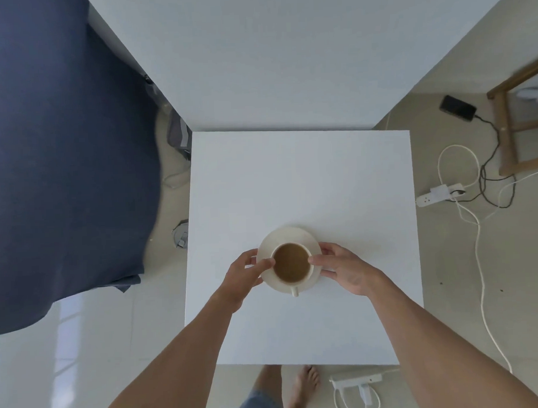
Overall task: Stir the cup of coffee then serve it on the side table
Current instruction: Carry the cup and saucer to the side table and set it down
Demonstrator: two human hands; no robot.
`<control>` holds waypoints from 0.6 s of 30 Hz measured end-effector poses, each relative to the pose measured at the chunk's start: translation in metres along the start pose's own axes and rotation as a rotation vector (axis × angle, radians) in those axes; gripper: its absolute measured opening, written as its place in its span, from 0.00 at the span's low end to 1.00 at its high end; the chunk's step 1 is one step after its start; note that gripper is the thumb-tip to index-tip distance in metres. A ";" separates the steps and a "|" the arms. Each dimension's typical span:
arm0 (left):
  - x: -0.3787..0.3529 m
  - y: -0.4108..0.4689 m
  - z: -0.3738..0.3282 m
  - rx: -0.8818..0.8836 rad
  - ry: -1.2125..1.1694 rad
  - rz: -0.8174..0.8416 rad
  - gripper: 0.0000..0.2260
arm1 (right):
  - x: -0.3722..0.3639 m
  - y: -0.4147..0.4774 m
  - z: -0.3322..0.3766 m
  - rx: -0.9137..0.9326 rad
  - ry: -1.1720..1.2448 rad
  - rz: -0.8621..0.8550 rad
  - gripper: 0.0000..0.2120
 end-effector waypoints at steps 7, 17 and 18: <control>-0.007 -0.001 -0.008 -0.076 0.047 -0.053 0.19 | 0.002 0.003 0.003 0.001 0.032 0.008 0.17; -0.015 -0.005 -0.009 -0.086 0.070 -0.058 0.10 | 0.001 0.004 0.001 0.036 0.065 -0.017 0.16; -0.016 -0.005 -0.009 -0.086 0.084 -0.061 0.07 | 0.001 0.003 0.001 0.039 0.058 -0.022 0.16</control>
Point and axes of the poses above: each hand's wrist, its own y-axis towards the middle knuckle, its own x-axis out of the back of the hand, z = x × y, the point moved 3 cm from there along y, towards the middle knuckle, and after that the axes turned 2 degrees about -y, right-handed, at the moved point
